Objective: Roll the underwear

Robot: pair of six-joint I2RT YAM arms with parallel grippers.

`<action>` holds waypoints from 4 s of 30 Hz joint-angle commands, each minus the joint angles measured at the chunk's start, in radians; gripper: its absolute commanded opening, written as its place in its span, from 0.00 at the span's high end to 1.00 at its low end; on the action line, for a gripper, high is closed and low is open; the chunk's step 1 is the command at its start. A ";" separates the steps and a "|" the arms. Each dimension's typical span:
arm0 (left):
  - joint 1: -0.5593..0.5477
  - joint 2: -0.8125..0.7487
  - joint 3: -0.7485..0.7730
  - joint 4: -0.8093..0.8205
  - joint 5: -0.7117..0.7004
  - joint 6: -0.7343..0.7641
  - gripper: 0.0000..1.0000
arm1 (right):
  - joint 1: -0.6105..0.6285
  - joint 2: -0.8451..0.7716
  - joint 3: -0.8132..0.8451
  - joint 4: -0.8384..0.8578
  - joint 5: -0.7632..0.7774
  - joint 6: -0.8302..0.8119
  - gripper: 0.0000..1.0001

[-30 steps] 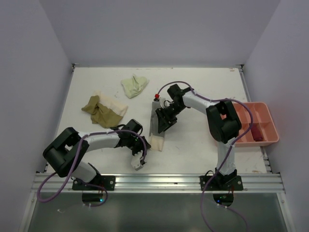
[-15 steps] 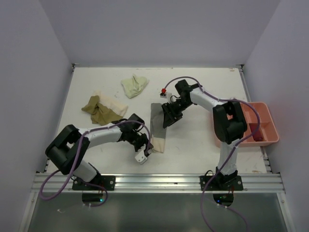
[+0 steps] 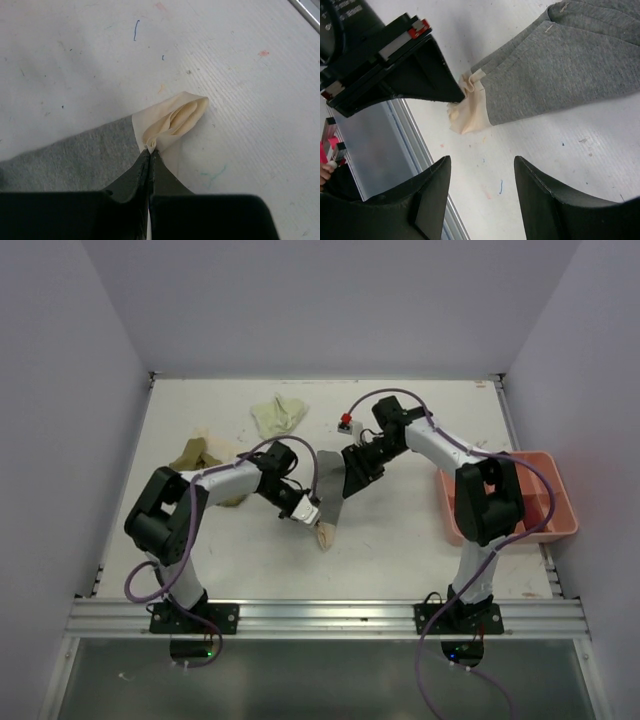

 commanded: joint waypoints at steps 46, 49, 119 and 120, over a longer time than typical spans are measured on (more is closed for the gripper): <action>0.253 0.451 0.192 0.332 0.196 -1.576 1.00 | 0.488 -0.345 -0.372 0.441 0.523 -0.432 0.45; 0.254 0.443 0.178 0.357 0.185 -1.596 1.00 | 0.513 -0.312 -0.415 0.521 0.543 -0.458 0.42; -0.109 -0.492 -0.548 0.631 -0.272 -0.289 0.51 | 0.264 0.170 -0.299 0.435 -0.262 -0.231 1.00; -0.114 -0.482 -0.545 0.639 -0.275 -0.297 0.50 | 0.263 0.172 -0.297 0.432 -0.268 -0.234 1.00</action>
